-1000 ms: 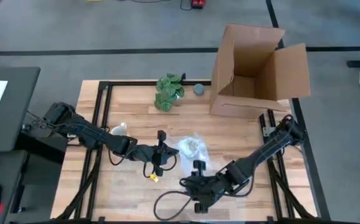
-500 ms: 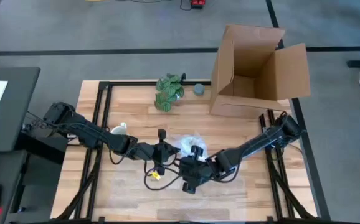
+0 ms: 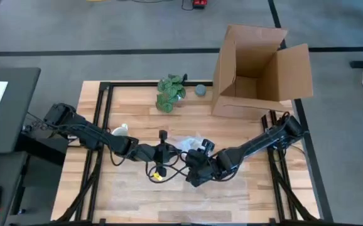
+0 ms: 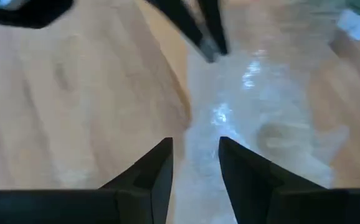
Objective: Wrap mug
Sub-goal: Wrap the blue cup with the bubble wrap
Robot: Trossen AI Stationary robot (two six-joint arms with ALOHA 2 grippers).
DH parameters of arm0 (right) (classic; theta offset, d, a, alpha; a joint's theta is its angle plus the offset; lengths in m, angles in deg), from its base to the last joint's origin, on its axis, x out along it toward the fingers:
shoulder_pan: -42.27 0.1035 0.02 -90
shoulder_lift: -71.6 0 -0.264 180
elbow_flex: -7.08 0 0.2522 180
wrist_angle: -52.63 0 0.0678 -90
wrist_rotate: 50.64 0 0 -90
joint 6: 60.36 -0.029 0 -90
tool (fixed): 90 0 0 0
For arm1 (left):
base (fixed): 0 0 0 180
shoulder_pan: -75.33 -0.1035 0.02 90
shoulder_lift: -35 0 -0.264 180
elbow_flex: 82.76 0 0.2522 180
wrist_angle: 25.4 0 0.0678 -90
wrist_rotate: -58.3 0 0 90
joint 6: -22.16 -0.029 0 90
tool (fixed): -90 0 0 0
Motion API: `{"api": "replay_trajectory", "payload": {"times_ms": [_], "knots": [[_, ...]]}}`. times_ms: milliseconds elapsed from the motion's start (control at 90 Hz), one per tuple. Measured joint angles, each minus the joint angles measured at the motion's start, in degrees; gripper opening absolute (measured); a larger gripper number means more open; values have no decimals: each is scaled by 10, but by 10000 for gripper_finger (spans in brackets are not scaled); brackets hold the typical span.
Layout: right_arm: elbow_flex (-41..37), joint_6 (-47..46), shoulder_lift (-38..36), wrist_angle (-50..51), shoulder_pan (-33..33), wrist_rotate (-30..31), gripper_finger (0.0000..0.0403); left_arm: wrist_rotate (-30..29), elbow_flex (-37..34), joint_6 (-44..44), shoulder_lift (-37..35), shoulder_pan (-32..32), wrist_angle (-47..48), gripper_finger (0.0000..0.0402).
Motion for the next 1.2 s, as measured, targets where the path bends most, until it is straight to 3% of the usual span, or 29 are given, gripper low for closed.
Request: {"api": "replay_trajectory", "payload": {"times_ms": [478,789,922,1200], "knots": [[-6,11,0,30,-57,-21,114,2,0,37,0,0,26,14],[-63,25,-1,-1,-98,-70,39,3,0,59,0,1,33,53],[-79,53,-1,-28,-118,-119,5,3,0,68,-6,10,36,53],[-106,84,-4,-63,-160,-216,1,3,0,82,-60,42,41,53]]}}
